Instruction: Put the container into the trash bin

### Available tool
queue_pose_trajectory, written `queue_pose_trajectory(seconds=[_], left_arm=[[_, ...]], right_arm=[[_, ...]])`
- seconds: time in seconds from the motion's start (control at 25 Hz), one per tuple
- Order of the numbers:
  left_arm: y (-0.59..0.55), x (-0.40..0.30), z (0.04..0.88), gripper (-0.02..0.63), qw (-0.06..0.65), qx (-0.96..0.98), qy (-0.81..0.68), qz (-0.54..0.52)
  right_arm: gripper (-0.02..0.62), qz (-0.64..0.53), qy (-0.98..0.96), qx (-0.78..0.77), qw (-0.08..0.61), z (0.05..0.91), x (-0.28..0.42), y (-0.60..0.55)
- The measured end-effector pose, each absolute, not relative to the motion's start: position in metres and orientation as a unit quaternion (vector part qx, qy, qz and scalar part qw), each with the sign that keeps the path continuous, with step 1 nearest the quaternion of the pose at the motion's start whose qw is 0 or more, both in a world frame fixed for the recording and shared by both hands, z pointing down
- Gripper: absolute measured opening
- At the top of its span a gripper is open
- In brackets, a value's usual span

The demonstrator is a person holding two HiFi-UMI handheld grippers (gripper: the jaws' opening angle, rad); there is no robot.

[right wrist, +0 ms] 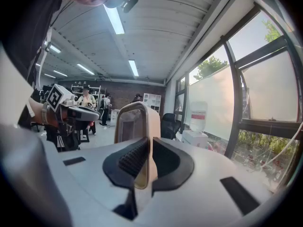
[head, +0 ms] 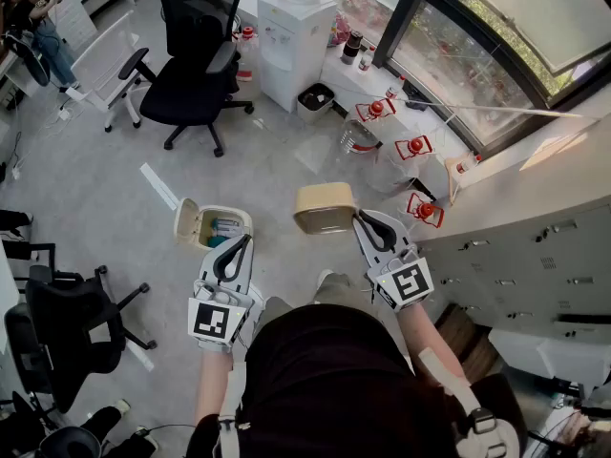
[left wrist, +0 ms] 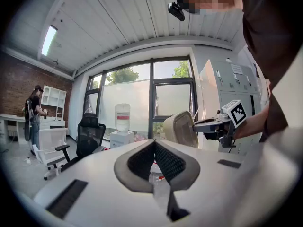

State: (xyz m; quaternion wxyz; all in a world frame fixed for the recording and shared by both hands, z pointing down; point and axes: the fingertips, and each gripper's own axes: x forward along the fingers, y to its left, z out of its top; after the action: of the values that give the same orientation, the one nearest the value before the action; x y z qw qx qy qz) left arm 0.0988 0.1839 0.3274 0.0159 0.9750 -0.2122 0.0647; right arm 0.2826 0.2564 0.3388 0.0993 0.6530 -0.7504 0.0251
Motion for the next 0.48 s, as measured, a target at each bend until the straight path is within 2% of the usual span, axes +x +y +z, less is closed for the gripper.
queue_pose_trajectory(seconds=[0.48], left_arm=[[0.216,0.179,0.324,0.008,-0.004,0.969,-0.229,0.089]], right_arm=[[0.043,0.002,-0.752,0.652,0.100,0.328,0.353,0.274]])
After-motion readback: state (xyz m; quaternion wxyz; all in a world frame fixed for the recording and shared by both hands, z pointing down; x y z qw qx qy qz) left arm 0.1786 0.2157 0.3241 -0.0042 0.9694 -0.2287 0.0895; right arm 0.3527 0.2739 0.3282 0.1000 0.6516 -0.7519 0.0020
